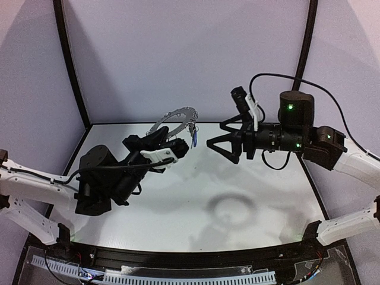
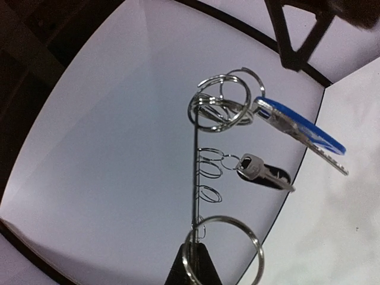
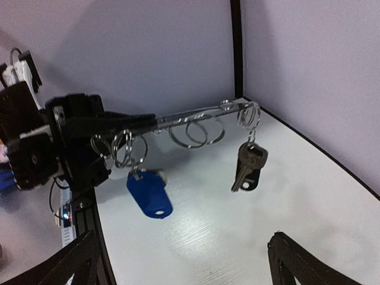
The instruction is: Put the keys on the keyring
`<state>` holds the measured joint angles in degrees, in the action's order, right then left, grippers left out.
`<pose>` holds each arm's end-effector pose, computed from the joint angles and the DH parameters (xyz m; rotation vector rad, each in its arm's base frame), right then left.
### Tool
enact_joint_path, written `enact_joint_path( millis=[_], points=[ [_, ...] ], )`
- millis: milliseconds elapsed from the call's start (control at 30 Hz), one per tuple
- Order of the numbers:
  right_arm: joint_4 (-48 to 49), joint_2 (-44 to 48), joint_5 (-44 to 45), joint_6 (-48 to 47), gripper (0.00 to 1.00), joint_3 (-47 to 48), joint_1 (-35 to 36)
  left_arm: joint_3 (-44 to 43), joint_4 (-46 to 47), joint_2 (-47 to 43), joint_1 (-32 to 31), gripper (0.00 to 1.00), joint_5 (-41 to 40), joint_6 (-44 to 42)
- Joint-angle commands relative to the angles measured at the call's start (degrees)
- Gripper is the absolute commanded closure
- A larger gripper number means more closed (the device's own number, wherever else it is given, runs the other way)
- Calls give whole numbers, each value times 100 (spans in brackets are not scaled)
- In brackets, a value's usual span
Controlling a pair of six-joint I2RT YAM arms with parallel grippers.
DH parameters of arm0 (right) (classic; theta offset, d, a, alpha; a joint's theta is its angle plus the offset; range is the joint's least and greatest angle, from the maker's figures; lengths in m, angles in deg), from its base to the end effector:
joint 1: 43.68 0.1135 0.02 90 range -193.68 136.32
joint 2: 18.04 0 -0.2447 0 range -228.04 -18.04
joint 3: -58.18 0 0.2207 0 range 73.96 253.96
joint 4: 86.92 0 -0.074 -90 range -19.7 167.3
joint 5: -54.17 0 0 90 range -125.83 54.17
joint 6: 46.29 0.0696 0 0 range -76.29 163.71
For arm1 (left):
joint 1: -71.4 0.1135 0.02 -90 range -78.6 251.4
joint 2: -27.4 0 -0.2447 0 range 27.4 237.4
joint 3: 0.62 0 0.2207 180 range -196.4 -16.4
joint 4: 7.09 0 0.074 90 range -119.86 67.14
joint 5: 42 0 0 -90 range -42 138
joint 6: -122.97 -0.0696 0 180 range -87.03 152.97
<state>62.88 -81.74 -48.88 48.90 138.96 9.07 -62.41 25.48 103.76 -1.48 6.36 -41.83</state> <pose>0.1453 0.2170 0.3655 -0.9163 1.6553 0.9129 0.1313 -0.2690 0.3347 0.9773 0.9368 0.4837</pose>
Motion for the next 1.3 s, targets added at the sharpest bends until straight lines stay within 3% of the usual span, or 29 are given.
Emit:
enact_joint_path(
  millis=[0, 167, 533, 600, 833, 1033, 1267],
  points=[
    [259, 99, 85, 970, 1, 216, -334, 97, 668, 39, 39, 99, 469, -1204],
    [-680, -454, -366, 2253, 1, 1132, -808, 57, 1003, 438, 63, 99, 779, -2077],
    [-1989, -1365, -1034, 2935, 14, 1955, -1106, -69, 1460, 851, 98, 99, 1065, -2696],
    [-1908, -1443, -1314, 2980, 20, 1912, -1163, -60, 1533, 889, 99, 99, 1100, -2805],
    [-1291, -1603, -2149, 3056, 57, 1775, -1174, -48, 1793, 1127, 106, 99, 1166, -2885],
    [-1074, -1530, -2368, 3145, 71, 1607, -1179, -69, 2170, 1470, 135, 99, 1175, -3097],
    [-567, -1520, -2503, 3412, 100, 1336, -1210, -53, 2192, 1635, 134, 99, 1170, -2916]
  ],
)
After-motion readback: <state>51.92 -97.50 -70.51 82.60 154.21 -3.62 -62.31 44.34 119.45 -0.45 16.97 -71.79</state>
